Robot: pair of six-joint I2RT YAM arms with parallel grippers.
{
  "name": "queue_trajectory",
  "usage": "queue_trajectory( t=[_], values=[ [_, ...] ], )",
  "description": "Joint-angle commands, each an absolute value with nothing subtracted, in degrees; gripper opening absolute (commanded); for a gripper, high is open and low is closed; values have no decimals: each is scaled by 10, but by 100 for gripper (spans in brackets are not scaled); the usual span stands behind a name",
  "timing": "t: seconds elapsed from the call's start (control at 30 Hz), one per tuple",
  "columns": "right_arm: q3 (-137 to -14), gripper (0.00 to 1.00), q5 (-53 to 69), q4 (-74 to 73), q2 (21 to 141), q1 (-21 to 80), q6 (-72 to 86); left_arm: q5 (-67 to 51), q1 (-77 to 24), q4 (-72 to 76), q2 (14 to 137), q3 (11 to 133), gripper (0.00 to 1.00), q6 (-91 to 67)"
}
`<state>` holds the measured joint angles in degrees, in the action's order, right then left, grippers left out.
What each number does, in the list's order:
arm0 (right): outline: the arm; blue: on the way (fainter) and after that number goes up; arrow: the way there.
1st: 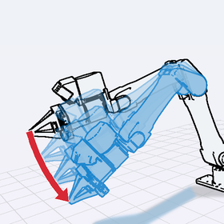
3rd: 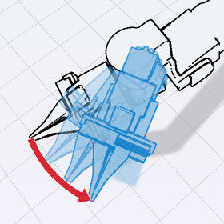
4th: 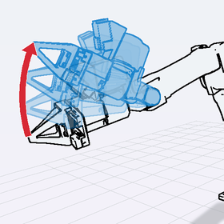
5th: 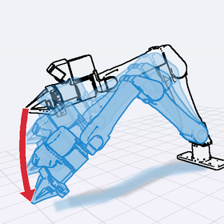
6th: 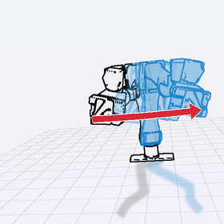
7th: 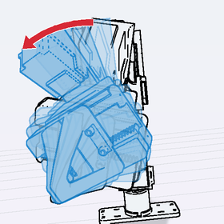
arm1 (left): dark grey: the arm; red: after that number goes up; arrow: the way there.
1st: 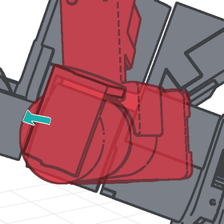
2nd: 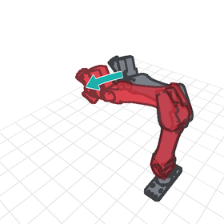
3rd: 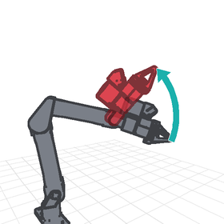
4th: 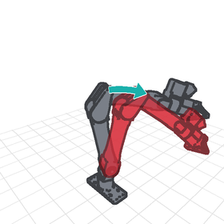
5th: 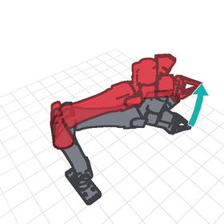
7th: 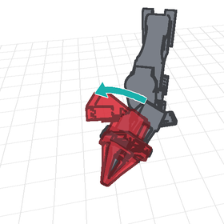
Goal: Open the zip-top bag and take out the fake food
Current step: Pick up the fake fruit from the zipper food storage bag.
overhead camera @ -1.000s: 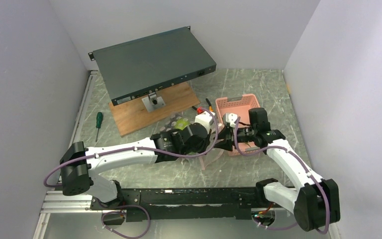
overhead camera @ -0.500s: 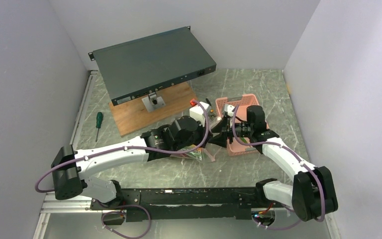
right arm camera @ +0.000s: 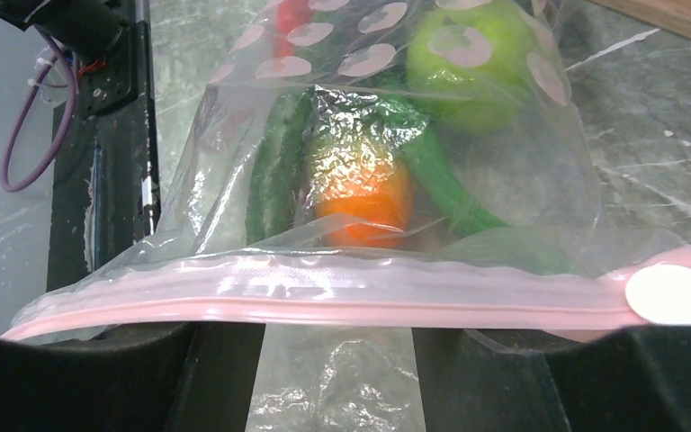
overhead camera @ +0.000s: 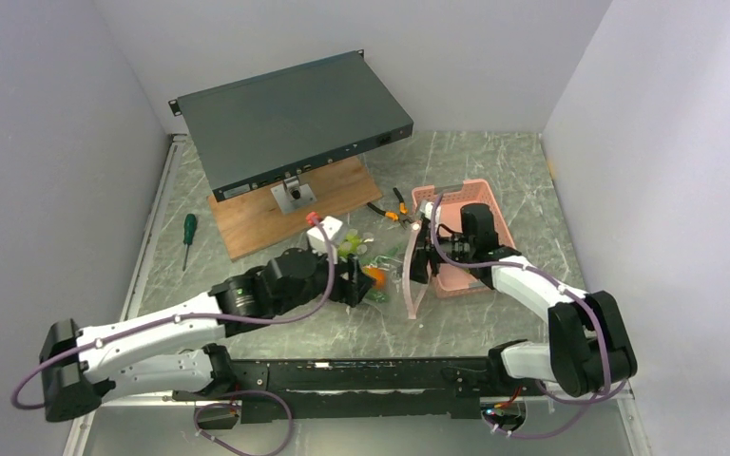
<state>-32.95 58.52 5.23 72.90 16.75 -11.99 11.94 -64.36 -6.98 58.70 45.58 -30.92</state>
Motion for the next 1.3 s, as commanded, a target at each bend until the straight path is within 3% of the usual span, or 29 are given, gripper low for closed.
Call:
queue_trajectory(
  t=[0.0, 0.33, 0.5, 0.73, 1.03, 1.27],
  values=[
    [-352, 59, 585, 57, 745, 180, -135, 167, -592, -97, 520, 379, 82, -353],
    [-367, 59, 567, 40, 772, 194, -140, 71, -435, 14, 456, 245, 99, -411],
    [-371, 59, 564, 36, 779, 195, -143, 56, -386, 23, 485, 246, 100, -404],
    [-377, 59, 561, 26, 785, 196, -151, 9, -309, 71, 543, 222, 100, -378],
    [-400, 60, 545, 4, 810, 204, -154, -63, -285, 200, 609, 165, 100, -391],
    [-437, 63, 517, -54, 844, 219, -166, -91, -285, 258, 647, 127, 84, -419]
  ],
)
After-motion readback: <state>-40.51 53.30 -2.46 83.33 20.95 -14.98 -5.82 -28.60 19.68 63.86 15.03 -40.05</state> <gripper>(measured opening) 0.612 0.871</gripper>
